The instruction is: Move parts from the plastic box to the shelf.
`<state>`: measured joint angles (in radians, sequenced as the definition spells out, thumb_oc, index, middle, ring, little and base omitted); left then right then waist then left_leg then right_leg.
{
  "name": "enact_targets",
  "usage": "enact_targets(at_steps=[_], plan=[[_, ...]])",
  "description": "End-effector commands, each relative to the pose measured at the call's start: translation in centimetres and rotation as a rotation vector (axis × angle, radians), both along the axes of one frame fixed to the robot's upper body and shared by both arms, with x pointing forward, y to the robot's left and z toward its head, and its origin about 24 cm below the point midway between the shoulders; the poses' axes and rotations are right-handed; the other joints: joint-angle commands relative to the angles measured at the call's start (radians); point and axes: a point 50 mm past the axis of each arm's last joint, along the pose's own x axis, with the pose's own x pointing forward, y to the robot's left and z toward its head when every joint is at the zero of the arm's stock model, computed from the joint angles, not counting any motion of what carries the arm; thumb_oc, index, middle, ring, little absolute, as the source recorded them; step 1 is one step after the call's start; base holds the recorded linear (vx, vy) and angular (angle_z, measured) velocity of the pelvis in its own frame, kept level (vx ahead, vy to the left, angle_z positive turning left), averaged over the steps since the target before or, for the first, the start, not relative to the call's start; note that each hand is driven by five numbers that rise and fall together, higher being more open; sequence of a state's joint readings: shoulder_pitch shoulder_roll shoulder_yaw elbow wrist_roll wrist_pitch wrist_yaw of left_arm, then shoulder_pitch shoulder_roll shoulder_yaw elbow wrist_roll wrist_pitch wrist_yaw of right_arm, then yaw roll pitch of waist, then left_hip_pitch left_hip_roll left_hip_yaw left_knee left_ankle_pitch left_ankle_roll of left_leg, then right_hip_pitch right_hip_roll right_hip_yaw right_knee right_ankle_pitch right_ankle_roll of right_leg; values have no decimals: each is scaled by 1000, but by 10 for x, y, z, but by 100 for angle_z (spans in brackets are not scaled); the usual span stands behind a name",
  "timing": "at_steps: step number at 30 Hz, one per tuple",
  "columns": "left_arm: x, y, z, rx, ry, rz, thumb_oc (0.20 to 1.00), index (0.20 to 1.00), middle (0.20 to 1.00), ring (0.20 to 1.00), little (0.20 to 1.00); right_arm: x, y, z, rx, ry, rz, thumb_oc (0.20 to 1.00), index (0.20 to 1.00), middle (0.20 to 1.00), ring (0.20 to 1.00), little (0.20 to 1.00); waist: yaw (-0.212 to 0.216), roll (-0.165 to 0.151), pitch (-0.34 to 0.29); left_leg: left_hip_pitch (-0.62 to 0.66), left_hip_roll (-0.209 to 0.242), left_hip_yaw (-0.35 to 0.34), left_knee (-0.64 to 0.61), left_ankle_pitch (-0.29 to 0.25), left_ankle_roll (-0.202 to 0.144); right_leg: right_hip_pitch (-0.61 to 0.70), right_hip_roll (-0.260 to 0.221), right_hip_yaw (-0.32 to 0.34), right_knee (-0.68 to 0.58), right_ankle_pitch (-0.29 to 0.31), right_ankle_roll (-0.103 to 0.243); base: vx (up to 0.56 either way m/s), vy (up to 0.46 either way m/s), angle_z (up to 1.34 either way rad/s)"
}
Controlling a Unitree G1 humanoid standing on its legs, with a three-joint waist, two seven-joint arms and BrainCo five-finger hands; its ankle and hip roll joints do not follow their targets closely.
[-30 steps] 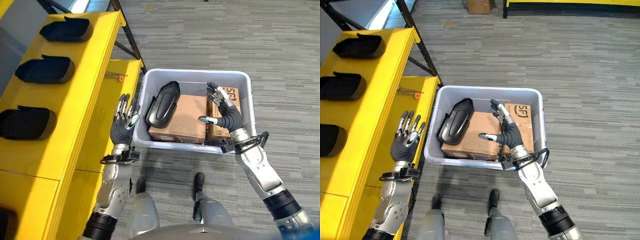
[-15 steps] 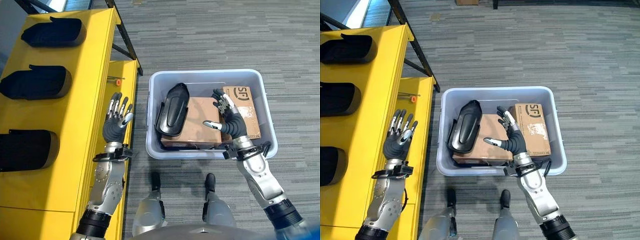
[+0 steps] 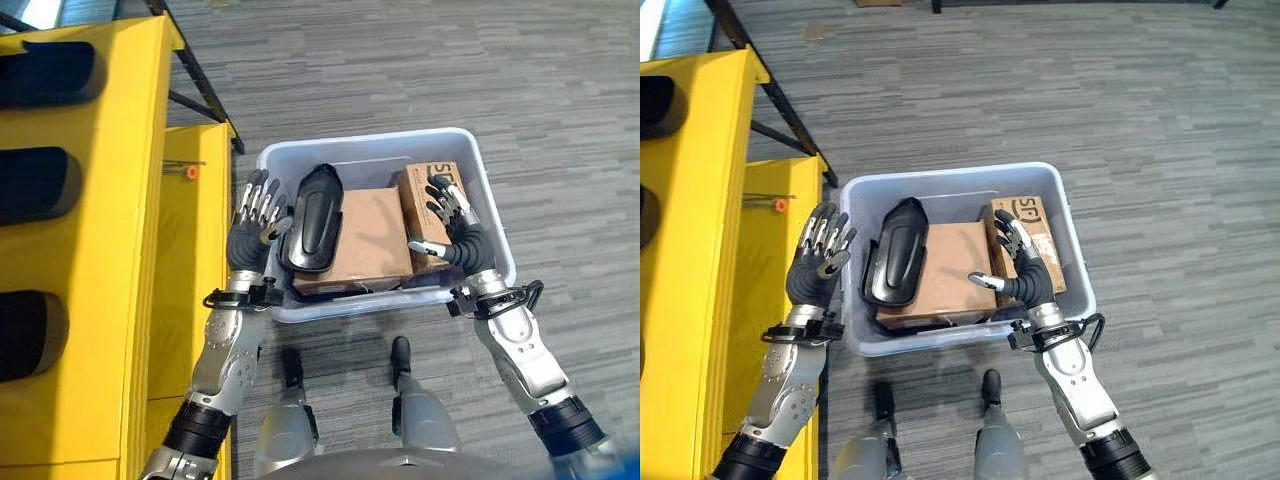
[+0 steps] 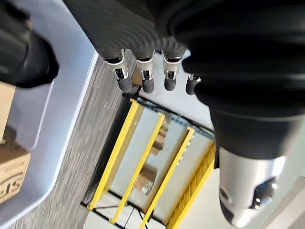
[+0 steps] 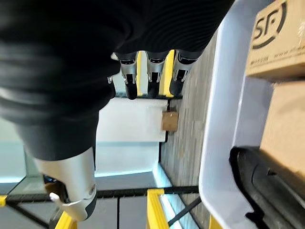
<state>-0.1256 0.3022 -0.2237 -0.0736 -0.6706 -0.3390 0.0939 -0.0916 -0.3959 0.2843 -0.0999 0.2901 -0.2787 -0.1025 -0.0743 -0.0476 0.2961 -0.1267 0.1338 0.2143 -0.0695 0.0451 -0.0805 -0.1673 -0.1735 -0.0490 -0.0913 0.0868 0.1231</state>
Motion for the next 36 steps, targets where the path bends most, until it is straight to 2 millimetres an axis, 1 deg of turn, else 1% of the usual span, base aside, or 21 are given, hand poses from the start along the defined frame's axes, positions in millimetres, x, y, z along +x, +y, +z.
enact_targets(at_steps=[1,7,12,14,16,19,20,21,24,25,31,36], plan=[[12,2,5,130,-46,70,1000,1000,1000,1000,1000,3,4,25,57,-126,0,1000,1000,1000,1000,1000,-2,-24,-20,32,110,-16,68,4,-56,-24,-114,3,83,65,107,-48,13,-10],[30,-5,10,176,-46,129,1000,1000,1000,1000,1000,7,3,34,67,-167,-30,1000,1000,1000,1000,1000,-27,-34,18,6,118,9,54,19,-63,-85,-104,23,78,87,110,-61,5,-18],[45,0,33,262,-126,269,1000,1000,1000,1000,1000,9,5,47,84,-235,-45,1000,1000,1000,1000,1000,-44,-52,63,-34,123,21,56,27,-72,-140,-95,38,76,108,113,-64,-8,-11],[48,3,47,335,-190,352,1000,1000,1000,1000,1000,10,7,52,95,-256,-34,1000,1000,1000,1000,1000,-49,-59,81,-54,128,21,59,30,-76,-158,-92,41,78,110,113,-56,-16,-7],[51,8,53,322,-210,393,1000,1000,1000,1000,1000,9,9,56,99,-274,-17,1000,1000,1000,1000,1000,-55,-65,94,-67,129,19,62,32,-78,-173,-89,43,81,113,113,-43,-13,-4],[60,15,67,346,-240,526,1000,1000,1000,1000,1000,9,10,61,112,-302,-15,1000,1000,1000,1000,1000,-66,-72,124,-100,128,15,62,36,-81,-201,-91,38,89,117,113,-25,-7,-3],[60,14,67,346,-242,527,1000,1000,1000,1000,1000,10,10,62,112,-303,-15,1000,1000,1000,1000,1000,-66,-72,125,-101,128,15,63,36,-81,-202,-91,38,89,117,113,-17,1,5],[61,16,75,371,-275,576,1000,1000,1000,1000,1000,9,11,64,115,-320,-14,1000,1000,1000,1000,1000,-70,-76,135,-111,128,12,62,38,-82,-211,-91,38,89,120,114,-8,-7,4],[59,22,84,418,-319,640,1000,1000,1000,1000,1000,8,9,66,118,-336,-18,1000,1000,1000,1000,1000,-71,-80,146,-127,128,7,61,39,-83,-220,-91,33,89,118,112,0,-8,4],[59,20,88,424,-332,651,1000,1000,1000,1000,1000,8,10,66,115,-337,-18,1000,1000,1000,1000,1000,-71,-80,147,-131,128,3,61,40,-82,-222,-92,30,89,119,112,-2,-12,8],[45,23,112,417,-471,725,1000,1000,1000,1000,1000,4,6,71,114,-368,-24,1000,1000,1000,1000,1000,-65,-84,164,-153,127,-11,47,45,-82,-233,-91,20,82,117,111,0,-8,5],[43,24,121,459,-528,766,1000,1000,1000,1000,1000,2,4,71,116,-375,-25,1000,1000,1000,1000,1000,-65,-90,172,-167,127,-18,40,48,-84,-237,-91,11,77,115,110,9,-8,5]])
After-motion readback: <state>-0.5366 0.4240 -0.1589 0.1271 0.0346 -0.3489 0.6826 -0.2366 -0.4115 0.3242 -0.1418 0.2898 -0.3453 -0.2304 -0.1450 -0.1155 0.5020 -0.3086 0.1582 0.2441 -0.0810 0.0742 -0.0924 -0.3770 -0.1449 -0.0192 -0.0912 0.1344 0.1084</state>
